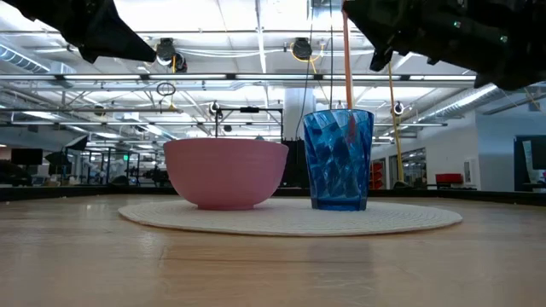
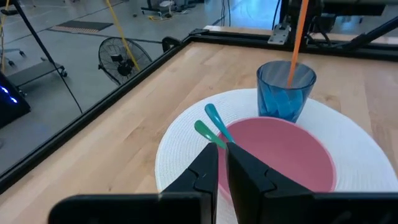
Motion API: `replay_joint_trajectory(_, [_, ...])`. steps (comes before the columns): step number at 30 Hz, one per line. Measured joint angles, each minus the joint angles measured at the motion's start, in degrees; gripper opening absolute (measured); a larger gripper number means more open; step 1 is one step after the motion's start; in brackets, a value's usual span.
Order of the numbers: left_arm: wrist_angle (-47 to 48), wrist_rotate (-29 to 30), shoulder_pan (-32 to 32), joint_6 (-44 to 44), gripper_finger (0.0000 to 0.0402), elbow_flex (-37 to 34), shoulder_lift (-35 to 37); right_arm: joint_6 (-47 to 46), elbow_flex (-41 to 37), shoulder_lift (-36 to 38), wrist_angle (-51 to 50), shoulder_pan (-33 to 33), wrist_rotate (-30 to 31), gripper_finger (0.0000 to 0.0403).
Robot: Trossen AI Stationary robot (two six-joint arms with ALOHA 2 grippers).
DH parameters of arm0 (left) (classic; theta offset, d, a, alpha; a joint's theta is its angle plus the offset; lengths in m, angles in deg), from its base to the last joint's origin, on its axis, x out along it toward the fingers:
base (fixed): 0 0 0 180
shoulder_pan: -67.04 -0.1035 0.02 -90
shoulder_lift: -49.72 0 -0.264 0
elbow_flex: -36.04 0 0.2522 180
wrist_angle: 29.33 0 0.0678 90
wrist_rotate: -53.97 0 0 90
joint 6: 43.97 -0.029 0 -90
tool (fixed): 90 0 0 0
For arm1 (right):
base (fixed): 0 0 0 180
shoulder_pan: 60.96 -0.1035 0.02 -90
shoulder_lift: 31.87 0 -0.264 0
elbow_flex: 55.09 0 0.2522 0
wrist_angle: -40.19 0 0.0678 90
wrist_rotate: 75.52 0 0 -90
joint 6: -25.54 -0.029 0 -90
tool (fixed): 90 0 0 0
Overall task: Pick & Place Utensil
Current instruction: Put the orange straw into the blue glass
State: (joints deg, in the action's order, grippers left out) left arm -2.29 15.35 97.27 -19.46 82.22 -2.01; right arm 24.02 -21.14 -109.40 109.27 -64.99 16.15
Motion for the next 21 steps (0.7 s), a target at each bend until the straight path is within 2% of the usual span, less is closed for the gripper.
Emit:
replay_joint_trajectory(5, [-0.14, -0.05, 0.00, 0.04, 0.0037, 0.00, 0.01, -1.02, 0.00, -5.42, 6.86, 0.36, 0.05, 0.0006])
replay_joint_trajectory(10, [-0.11, -0.38, 0.00, 0.09, 0.0037, 0.00, -0.01, -3.31, 0.17, -8.62, 6.97, 0.73, 0.47, 0.0006])
replay_joint_trajectory(21, [0.10, -0.40, 0.00, 0.02, 0.0037, 0.00, -0.01, -3.67, 0.15, -8.81, 5.81, 0.82, 1.64, 0.0007])
